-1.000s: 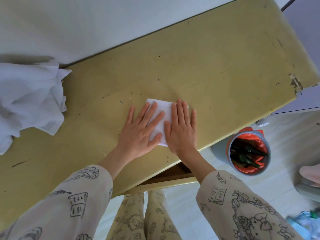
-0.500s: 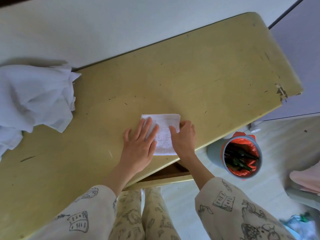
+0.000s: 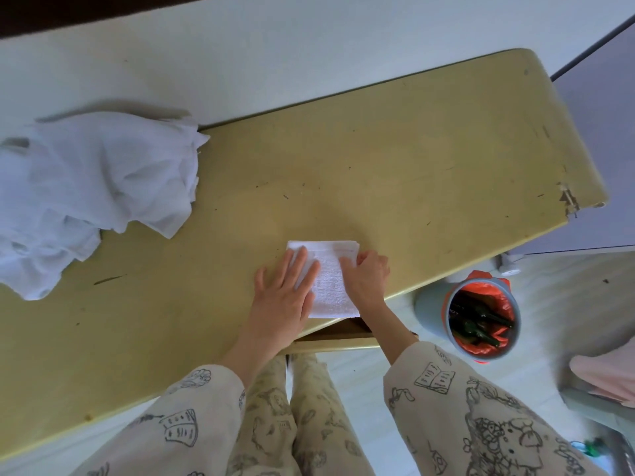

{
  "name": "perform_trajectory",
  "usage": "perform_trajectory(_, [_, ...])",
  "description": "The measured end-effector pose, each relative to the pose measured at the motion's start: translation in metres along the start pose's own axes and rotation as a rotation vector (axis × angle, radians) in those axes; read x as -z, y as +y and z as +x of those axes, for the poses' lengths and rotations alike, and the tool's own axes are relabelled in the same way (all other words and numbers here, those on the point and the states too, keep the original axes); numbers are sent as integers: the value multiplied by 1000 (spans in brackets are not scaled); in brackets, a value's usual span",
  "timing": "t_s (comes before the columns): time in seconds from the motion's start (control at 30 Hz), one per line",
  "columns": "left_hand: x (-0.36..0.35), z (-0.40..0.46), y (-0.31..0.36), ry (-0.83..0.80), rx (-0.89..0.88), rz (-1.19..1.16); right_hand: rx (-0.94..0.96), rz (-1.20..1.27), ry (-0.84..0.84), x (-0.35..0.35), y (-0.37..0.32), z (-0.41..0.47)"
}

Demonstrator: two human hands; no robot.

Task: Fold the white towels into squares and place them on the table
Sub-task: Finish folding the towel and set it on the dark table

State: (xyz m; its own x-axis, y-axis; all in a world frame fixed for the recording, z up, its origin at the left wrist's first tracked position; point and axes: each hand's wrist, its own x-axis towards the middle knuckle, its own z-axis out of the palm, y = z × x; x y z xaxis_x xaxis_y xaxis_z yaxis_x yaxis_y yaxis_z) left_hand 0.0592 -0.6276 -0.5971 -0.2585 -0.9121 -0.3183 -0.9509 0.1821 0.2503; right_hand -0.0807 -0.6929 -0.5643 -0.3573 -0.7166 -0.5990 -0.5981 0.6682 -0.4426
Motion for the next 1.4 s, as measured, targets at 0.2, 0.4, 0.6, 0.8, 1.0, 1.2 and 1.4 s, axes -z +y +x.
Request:
perform_trajectory(0.2, [6, -17, -5, -39, 30, -8, 152, 58, -25, -6, -5, -21])
perform_trajectory(0.4, [12, -27, -11, -81, 10, -70, -146, 444, -165, 2, -7, -18])
perform_trajectory(0.6, [35, -57, -7, -5, 175, -331, 170, 183, -223, 10, -25, -36])
perform_trajectory(0.8, [68, -125, 4, 250, 488, -558, 815, -249, -345, 24, -61, -94])
perform_trajectory(1.0, [82, -245, 37, 635, 810, -687, 1226, -421, -492, 18, -76, -185])
perform_trajectory(1.2, [71, -396, 82, 831, 1139, -648, 1580, -520, -706, -16, -44, -323])
perform_trajectory(1.4, [33, -566, 158, 940, 1426, -552, 1849, -599, -979, -51, 47, -479])
